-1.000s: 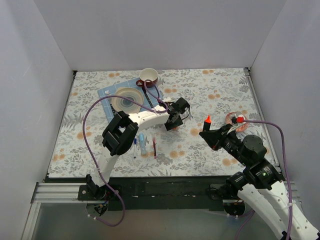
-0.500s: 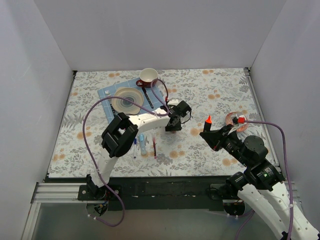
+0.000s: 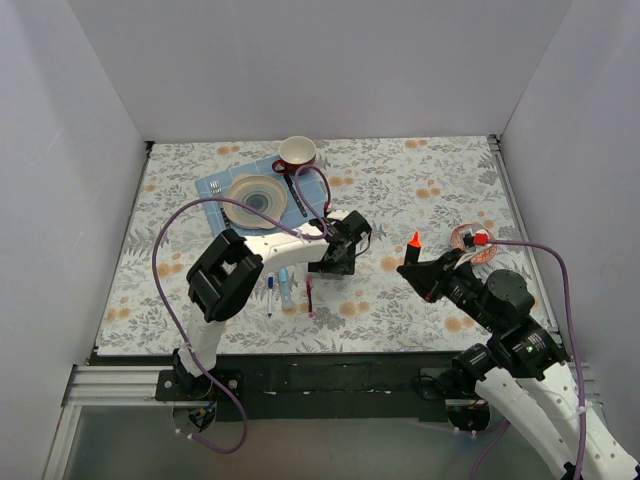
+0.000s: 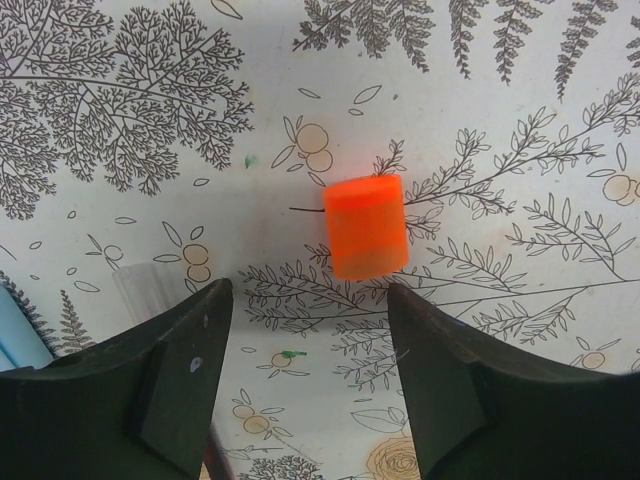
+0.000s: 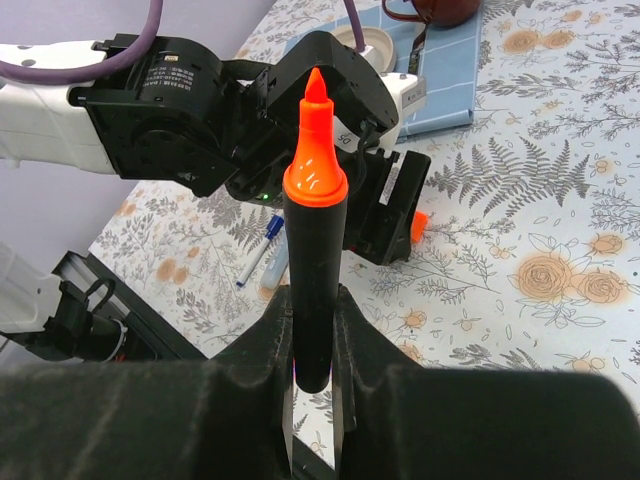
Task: Insert the pens into the pen caps
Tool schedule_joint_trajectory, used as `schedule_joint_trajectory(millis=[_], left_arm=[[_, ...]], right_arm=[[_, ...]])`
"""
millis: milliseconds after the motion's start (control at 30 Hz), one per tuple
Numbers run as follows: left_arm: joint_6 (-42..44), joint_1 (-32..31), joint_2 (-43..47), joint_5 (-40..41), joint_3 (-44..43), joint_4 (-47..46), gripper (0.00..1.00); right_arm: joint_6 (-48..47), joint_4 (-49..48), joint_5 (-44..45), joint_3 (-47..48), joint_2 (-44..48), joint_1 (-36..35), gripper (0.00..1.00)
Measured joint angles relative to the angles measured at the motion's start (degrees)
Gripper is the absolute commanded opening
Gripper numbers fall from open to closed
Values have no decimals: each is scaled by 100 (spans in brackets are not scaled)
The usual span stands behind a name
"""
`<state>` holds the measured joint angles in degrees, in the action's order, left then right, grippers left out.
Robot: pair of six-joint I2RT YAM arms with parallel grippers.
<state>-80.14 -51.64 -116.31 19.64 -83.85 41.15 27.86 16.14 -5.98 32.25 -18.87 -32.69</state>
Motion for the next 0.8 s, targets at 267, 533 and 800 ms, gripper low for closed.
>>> schedule_joint_trajectory(millis=[267, 533, 800], left_arm=[[153, 7, -179, -68, -330, 186, 62], [168, 9, -479, -181, -748, 203, 56], [103, 42, -802, -140, -1276, 509, 47]], right_arm=[[44, -50, -26, 0, -48, 0, 1], [42, -87, -24, 0, -50, 0, 1], [39, -90, -20, -2, -22, 0, 1]])
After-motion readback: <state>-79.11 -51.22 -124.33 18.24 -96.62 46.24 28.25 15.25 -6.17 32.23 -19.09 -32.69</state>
